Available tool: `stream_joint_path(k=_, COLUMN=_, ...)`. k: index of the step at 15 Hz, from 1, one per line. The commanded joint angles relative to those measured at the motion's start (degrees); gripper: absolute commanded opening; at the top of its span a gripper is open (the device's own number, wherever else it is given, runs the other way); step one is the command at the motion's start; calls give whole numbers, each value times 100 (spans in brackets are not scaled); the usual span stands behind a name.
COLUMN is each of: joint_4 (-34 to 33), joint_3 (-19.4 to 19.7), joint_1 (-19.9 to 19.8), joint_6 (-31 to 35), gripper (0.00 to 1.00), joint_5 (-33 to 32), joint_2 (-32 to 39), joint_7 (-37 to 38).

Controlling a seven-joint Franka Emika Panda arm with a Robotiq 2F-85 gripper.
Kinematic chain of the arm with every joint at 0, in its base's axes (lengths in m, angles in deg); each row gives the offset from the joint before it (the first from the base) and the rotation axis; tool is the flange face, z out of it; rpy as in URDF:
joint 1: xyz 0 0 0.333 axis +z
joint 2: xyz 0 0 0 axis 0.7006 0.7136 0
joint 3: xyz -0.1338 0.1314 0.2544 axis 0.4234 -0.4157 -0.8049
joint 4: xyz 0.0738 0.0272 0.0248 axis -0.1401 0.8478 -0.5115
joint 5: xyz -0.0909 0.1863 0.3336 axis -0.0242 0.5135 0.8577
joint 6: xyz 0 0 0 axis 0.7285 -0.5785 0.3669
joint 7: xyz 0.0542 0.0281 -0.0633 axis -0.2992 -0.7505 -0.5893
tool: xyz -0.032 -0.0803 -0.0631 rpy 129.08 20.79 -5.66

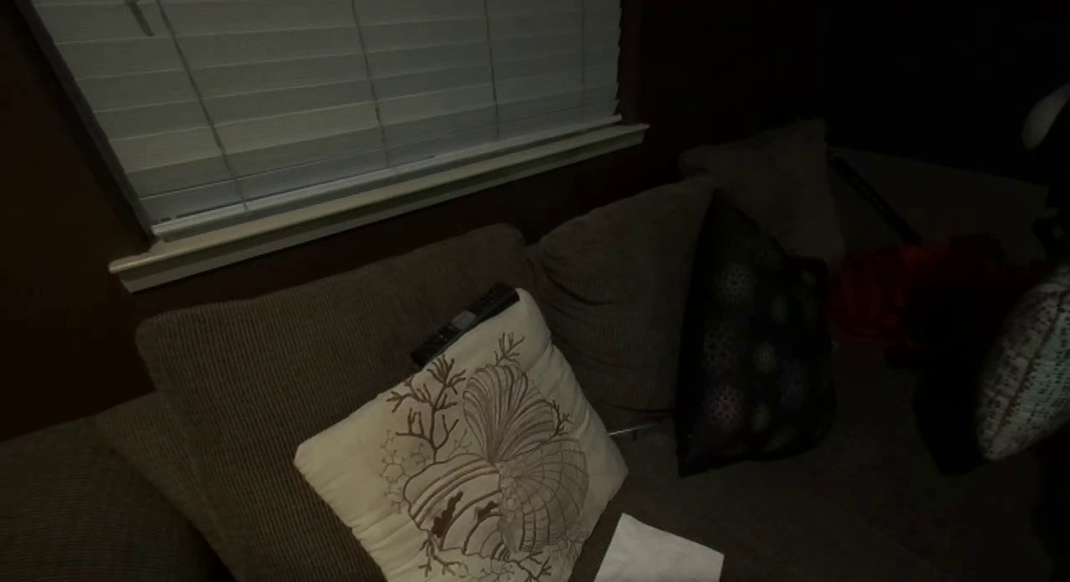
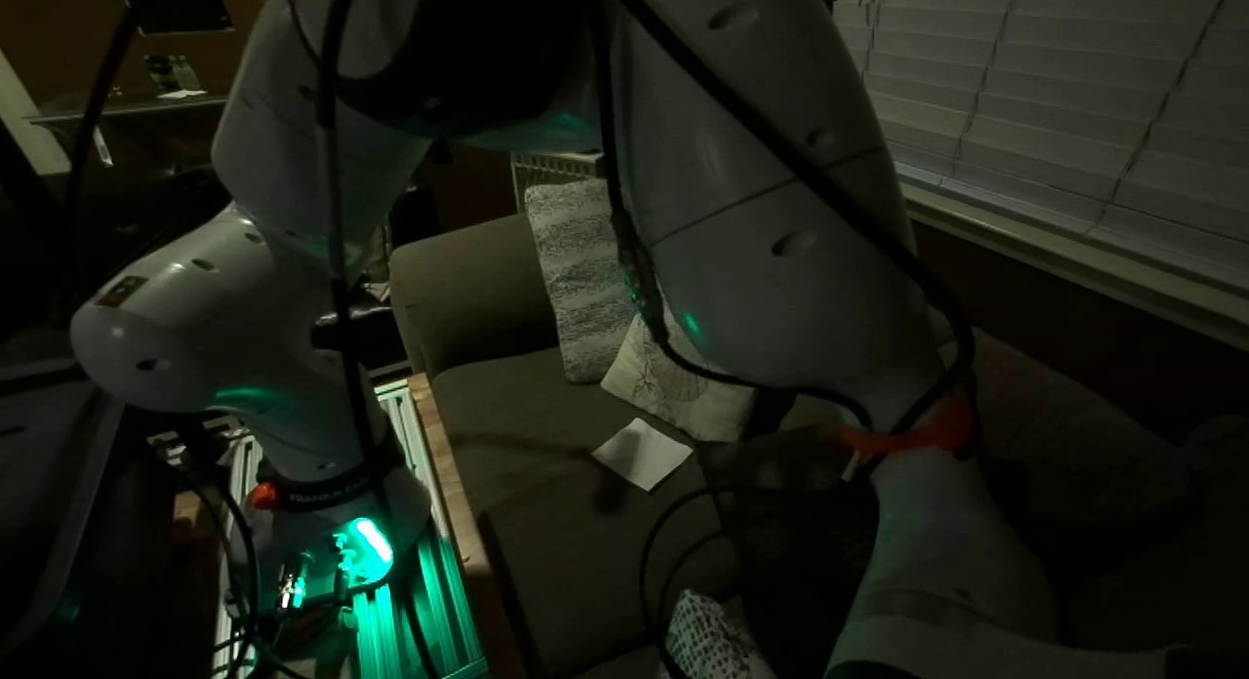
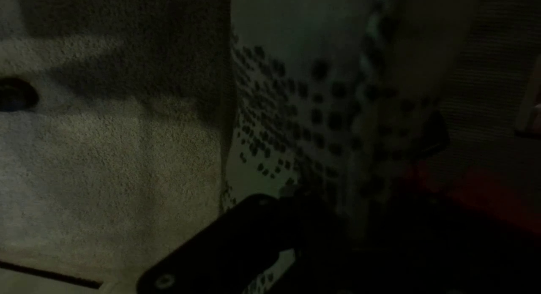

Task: Move one pillow to the right

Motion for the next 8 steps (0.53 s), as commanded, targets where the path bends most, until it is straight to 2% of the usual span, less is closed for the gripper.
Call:
stream_joint_path(k=1, joint_4=-636, joint_3=-249, joint_1=30, joint_6=-62, gripper=5, joint_5=-312, joint_2=354, joint_7=-457)
stream_joint_path(k=6, joint_4=-1496, joint_3=-1072, joint_1=-241, joint_6=-589, gripper=5, joint_5=-218, joint_2=786, joint_7=-1487)
stream_joint_path(k=8, joint_4=-1758, joint_3=-1165, joint_1=-150, joint_6=-723, gripper=5, joint_5=-301, joint_2=1005, joint_7=-1606)
